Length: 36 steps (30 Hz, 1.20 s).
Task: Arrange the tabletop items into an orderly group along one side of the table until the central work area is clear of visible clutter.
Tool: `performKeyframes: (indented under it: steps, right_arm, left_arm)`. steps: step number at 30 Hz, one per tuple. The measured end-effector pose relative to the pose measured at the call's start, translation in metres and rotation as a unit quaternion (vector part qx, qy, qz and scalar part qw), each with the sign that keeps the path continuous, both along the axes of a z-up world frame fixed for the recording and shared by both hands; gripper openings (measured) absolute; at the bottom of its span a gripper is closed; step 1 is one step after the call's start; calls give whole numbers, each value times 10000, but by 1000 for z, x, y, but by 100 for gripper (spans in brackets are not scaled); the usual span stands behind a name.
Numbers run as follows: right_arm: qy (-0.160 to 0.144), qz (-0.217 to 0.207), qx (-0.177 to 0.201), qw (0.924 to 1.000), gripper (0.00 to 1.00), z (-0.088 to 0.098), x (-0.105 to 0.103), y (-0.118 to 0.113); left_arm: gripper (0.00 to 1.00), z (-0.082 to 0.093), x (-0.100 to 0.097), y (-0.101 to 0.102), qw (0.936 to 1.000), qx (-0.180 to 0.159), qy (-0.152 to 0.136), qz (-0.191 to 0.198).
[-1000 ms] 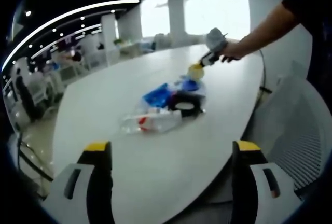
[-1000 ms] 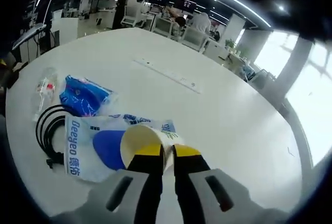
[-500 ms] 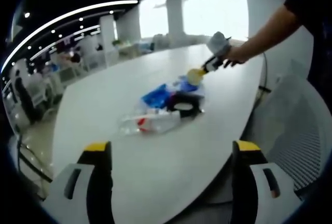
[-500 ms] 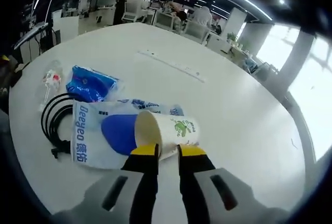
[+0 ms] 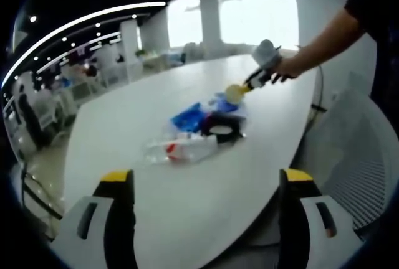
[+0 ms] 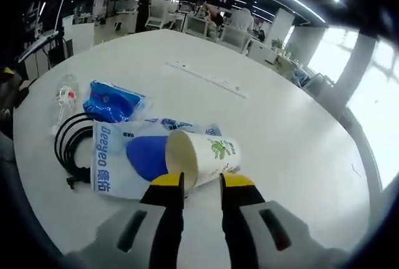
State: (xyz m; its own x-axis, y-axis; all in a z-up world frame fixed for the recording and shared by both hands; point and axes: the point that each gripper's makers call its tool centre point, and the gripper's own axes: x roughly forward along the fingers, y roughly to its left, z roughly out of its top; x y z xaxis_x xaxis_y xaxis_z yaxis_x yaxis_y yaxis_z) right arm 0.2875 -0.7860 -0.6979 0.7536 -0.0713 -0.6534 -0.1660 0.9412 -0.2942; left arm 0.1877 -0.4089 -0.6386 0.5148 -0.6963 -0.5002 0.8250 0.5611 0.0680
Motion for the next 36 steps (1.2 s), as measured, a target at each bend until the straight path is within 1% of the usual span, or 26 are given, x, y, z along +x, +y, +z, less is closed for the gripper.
performKeyframes:
  steps: [3,6,12,14,17,20,23,25,27,29,32,36]
  right_arm:
    - [-60,32,54,10000,26,3,-3,4]
    - [-64,28,154,9999,32,4,-6,8]
    - [-266,201,337,9989,38,16,-12,26]
    - [-369,283,494,9977,41,21,-15,37]
    - [-437,375,573,9967,46,26,-18,45]
    - [-619,490,836,9934,51,35,-23,59]
    - [-598,557,826,9932,52,37,-28,65]
    - [-698,562,1004,9909,57,43,-29,72]
    - [-709,534,1123,9897,59,46,-31,75]
    - [-735,591,1142,9890,60,49,-34,80]
    - [-754,741,1184,9873,65,54,-40,91]
    - [-825,815,1217,9858,69,62,-49,96]
  left_arm:
    - [93,1,0,0,10000,-45,-1,7]
    - [94,2,1,0,10000,-85,-3,18]
    - [94,5,1,-1,9999,-166,0,25]
    - [94,5,1,-1,9998,-174,-13,26]
    - [94,6,1,-1,9998,-183,-22,27]
    - [94,6,1,0,9998,-179,-41,32]
    - [94,6,1,0,9998,-168,-44,34]
    - [94,6,1,0,9999,-160,-51,29]
    - [94,6,1,0,9999,-155,-55,26]
    - [94,5,1,0,9999,-149,-62,34]
    - [94,6,2,1,9998,-161,-65,40]
    - [94,7,2,1,9998,-162,-79,52]
